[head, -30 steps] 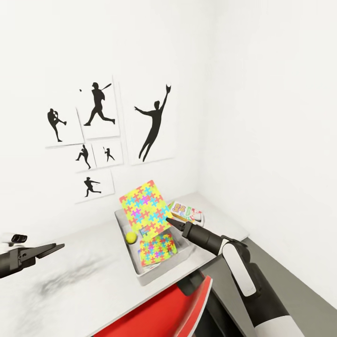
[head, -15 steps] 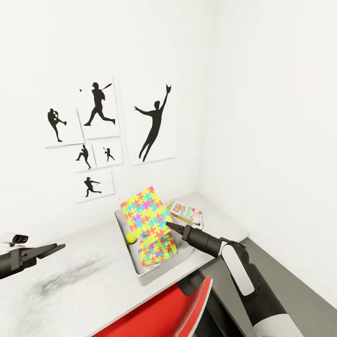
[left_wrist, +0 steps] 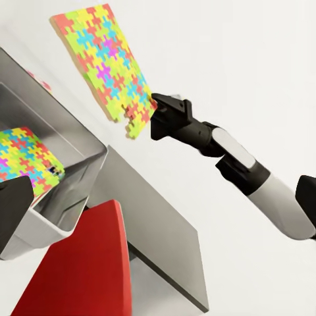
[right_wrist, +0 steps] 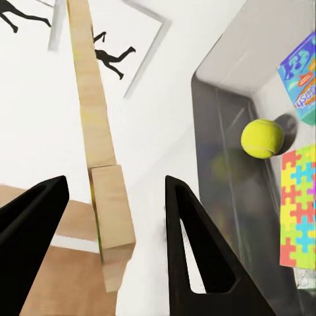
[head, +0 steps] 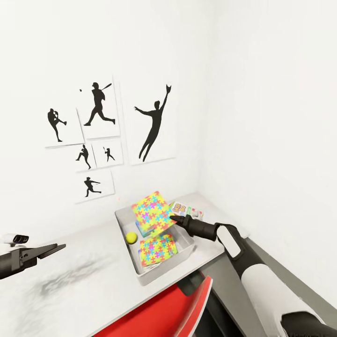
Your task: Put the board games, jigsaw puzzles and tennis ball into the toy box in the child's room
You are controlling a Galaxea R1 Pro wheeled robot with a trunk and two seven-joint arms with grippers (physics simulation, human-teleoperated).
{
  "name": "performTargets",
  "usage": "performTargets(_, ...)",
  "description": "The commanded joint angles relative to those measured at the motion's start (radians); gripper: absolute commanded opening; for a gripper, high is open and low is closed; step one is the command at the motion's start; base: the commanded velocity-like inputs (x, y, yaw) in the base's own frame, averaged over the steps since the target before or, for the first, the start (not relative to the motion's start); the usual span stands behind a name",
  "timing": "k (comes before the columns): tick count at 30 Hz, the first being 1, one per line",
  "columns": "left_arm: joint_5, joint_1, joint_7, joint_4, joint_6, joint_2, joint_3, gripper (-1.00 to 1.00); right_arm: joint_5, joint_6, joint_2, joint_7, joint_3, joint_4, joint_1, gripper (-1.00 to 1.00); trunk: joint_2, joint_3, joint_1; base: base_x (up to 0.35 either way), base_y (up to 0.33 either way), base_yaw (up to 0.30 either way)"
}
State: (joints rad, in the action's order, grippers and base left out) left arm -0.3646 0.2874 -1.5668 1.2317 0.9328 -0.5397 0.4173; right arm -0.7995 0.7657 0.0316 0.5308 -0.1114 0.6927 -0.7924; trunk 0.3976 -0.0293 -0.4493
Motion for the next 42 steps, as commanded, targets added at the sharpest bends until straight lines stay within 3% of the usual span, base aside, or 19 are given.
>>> performTargets(1,0.001,0.0,-0.004,0.0,0.011,0.0,0.0,1.0,-0.002,-0.003,-0.001,0.001,0.0,-0.017,-0.008,-1.0,0.002,-0.002,-0.001,0.0,0.0,0.0)
performTargets(12,0.0,0.0,-0.004,0.0,0.011,0.0,0.0,1.0,0.005,-0.016,-0.004,0.0,0.001,-0.048,-0.021,-1.0,0.002,-0.004,-0.001,0.0,0.0,0.0)
performTargets(26,0.0,0.001,-0.004,0.0,0.011,-0.001,0.0,1.0,0.005,-0.007,-0.001,-0.002,0.001,-0.054,-0.024,-1.0,0.002,-0.024,-0.001,0.0,0.0,0.0)
performTargets(35,0.0,0.001,-0.004,0.0,0.011,-0.002,0.001,1.0,0.004,-0.006,0.001,-0.09,0.002,-0.058,-0.035,-1.0,0.002,-0.039,-0.001,0.0,0.0,0.0)
performTargets(42,0.0,0.001,-0.004,0.0,0.011,-0.003,0.001,1.0,0.007,-0.009,0.008,-0.103,-0.004,-0.058,-0.038,-1.0,0.002,-0.05,-0.001,0.0,0.0,0.0)
